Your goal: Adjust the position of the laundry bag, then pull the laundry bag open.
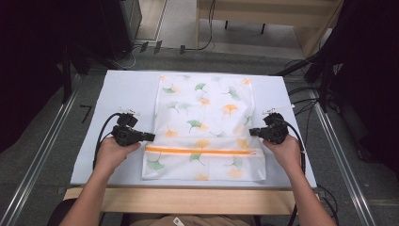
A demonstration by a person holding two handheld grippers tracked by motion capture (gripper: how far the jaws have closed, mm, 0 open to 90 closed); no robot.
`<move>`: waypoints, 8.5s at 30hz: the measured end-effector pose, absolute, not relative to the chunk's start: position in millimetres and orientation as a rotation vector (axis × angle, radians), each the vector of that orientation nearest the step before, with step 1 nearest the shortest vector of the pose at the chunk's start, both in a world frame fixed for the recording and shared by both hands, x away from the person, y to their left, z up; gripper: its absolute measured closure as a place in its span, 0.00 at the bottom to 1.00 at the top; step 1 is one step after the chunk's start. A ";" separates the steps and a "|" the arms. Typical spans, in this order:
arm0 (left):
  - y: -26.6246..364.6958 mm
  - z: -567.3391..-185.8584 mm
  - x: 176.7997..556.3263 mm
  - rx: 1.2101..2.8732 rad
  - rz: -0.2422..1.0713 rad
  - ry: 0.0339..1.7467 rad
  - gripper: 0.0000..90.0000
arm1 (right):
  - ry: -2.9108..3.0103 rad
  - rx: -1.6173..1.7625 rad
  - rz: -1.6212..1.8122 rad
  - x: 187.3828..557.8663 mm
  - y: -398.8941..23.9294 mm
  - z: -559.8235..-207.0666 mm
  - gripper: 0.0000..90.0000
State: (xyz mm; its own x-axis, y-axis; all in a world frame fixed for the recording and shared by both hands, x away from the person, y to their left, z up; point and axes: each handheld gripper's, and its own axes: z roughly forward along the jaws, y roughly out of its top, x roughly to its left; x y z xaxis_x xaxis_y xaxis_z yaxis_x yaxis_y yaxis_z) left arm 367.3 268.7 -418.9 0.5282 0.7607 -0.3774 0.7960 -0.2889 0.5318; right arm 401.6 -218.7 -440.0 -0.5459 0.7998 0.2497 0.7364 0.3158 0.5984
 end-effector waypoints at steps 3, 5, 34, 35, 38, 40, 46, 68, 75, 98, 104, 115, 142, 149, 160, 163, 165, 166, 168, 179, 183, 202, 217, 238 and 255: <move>274.7 -418.3 366.5 2.074 -0.051 1.271 1.00 | 2.481 1.432 1.048 402.2 -213.8 -439.1 1.00; 277.8 -417.9 365.9 2.073 -0.044 1.278 1.00 | 2.486 1.426 1.057 402.7 -210.4 -438.5 1.00; 311.2 -415.2 361.0 2.042 -0.014 1.362 0.76 | 2.557 1.349 1.083 406.5 -176.0 -439.9 0.75; 311.1 -414.0 360.4 2.040 -0.014 1.356 0.73 | 2.549 1.344 1.091 406.6 -176.8 -439.6 0.73; 307.9 -411.5 357.9 2.043 -0.006 1.328 0.65 | 2.538 1.346 1.111 405.1 -178.9 -437.4 0.68; 304.2 -410.2 356.4 2.045 -0.001 1.315 0.58 | 2.532 1.344 1.114 403.5 -180.0 -436.1 0.66; 295.2 -407.7 354.3 2.058 0.017 1.265 0.46 | 2.518 1.323 1.148 393.7 -187.8 -429.4 0.65; 244.9 -404.1 357.0 2.143 -0.009 1.067 0.42 | 2.464 1.343 1.159 340.0 -215.9 -425.6 0.65; 233.4 -405.7 361.1 2.165 -0.012 1.032 0.42 | 2.465 1.366 1.145 336.8 -217.5 -430.5 0.66; 180.2 -411.1 367.5 2.191 -0.059 0.929 0.41 | 2.573 1.339 1.005 322.0 -210.9 -457.2 0.68; 166.6 -413.0 367.1 2.206 -0.070 0.901 0.41 | 2.589 1.309 0.959 321.6 -205.7 -464.6 0.65; 146.1 -416.1 363.7 2.196 -0.100 0.874 0.48 | 2.557 1.278 0.943 326.3 -188.5 -465.9 0.71; 90.7 -430.3 342.6 2.269 -0.147 0.703 0.72 | 2.583 1.311 1.096 328.1 -187.6 -450.8 0.94; 78.9 -435.6 342.3 2.266 -0.207 0.653 0.78 | 2.592 1.294 1.105 327.8 -186.9 -447.5 0.94; 53.9 -439.3 344.0 2.303 -0.170 0.623 0.71 | 2.586 1.262 1.156 328.4 -187.1 -440.0 0.94; 48.6 -443.2 346.0 2.310 -0.164 0.648 0.69 | 2.590 1.258 1.153 328.7 -187.2 -439.4 0.93; 45.9 -444.3 346.0 2.322 -0.156 0.636 0.69 | 2.592 1.253 1.160 328.9 -187.0 -439.1 0.93; 44.6 -444.6 345.7 2.321 -0.150 0.635 0.69 | 2.590 1.251 1.167 328.8 -186.6 -438.5 0.93; 43.2 -444.3 346.1 2.322 -0.139 0.629 0.68 | 2.593 1.243 1.178 328.6 -186.8 -437.4 0.93; 40.3 -442.0 351.1 2.307 -0.148 0.608 0.66 | 2.613 1.134 1.285 323.8 -183.3 -427.0 0.94; 40.4 -440.6 351.1 2.301 -0.151 0.600 0.64 | 2.631 1.101 1.299 322.8 -182.4 -424.9 0.94; 31.1 -440.7 347.1 2.300 -0.152 0.606 0.83 | 2.643 1.101 1.269 322.3 -176.1 -425.7 0.94; 29.5 -442.2 346.8 2.290 -0.167 0.626 1.00 | 2.651 1.106 1.296 322.2 -176.0 -425.2 0.93; 41.1 -445.2 355.8 2.303 -0.208 0.725 1.00 | 2.650 1.118 1.281 321.2 -176.4 -425.0 0.94; 58.5 -450.2 360.9 2.292 -0.223 0.778 1.00 | 2.645 1.121 1.278 321.3 -180.1 -425.5 0.93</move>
